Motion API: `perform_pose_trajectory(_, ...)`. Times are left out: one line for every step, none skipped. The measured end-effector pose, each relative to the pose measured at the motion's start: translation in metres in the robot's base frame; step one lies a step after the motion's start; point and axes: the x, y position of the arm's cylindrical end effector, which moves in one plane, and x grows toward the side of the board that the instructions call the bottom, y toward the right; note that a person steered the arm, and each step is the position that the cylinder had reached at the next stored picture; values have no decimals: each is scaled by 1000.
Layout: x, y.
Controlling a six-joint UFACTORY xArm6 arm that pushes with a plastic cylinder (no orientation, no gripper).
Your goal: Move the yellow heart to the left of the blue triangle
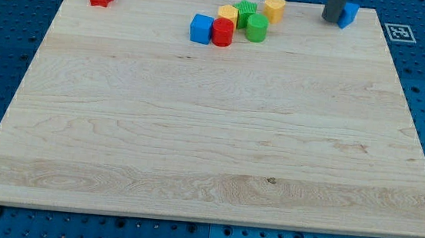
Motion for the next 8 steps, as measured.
perform_pose_trajectory(0,7)
perform_pose_trajectory(-2,-22)
perform_pose_trajectory(8,-53)
perform_pose_trajectory(49,-58)
perform_pose_trajectory(102,-76)
perform_pose_trajectory(134,-149)
perform_pose_trajectory(135,-241)
perform_pose_trajectory(136,-250)
